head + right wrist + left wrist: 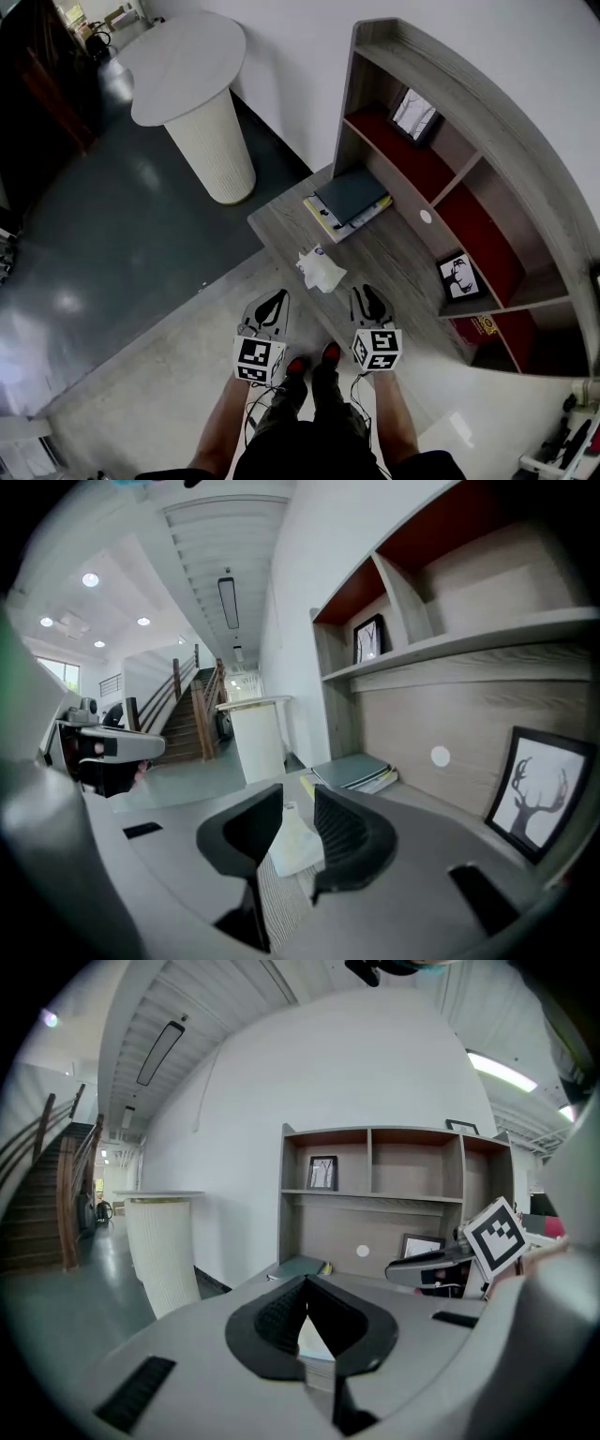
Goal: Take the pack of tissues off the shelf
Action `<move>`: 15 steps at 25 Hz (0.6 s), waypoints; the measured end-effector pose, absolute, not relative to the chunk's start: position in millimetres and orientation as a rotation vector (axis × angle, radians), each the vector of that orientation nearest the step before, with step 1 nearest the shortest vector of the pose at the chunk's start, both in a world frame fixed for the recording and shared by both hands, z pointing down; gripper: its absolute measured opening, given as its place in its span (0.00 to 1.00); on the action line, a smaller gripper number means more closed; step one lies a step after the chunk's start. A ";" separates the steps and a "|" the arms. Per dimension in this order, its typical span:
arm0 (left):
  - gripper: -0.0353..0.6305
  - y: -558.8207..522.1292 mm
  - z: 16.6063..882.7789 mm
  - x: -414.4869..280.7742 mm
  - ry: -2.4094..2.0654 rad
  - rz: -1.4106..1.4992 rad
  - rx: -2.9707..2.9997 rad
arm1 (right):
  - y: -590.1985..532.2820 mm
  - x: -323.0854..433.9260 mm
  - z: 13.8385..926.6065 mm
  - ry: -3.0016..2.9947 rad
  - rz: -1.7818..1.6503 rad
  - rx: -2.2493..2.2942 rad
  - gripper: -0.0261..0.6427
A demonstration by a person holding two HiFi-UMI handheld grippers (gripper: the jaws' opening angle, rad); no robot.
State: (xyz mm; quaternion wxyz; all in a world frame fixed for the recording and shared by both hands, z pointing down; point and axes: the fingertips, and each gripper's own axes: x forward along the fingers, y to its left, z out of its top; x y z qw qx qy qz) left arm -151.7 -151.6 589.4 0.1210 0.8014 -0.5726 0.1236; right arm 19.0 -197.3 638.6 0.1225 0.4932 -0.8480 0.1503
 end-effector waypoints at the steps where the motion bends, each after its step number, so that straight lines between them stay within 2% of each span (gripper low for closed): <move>1: 0.06 -151.4 583.0 -150.8 -1.671 0.351 2.355 | -195.5 21.5 631.1 -2.477 0.427 1.461 0.22; 5: 0.06 -147.5 560.3 -147.4 -1.656 0.312 2.406 | -187.2 30.6 601.5 -2.478 0.375 1.550 0.15; 15: 0.06 -132.4 520.1 -134.8 -1.577 0.262 2.534 | -155.3 39.2 546.9 -2.473 0.228 1.671 0.12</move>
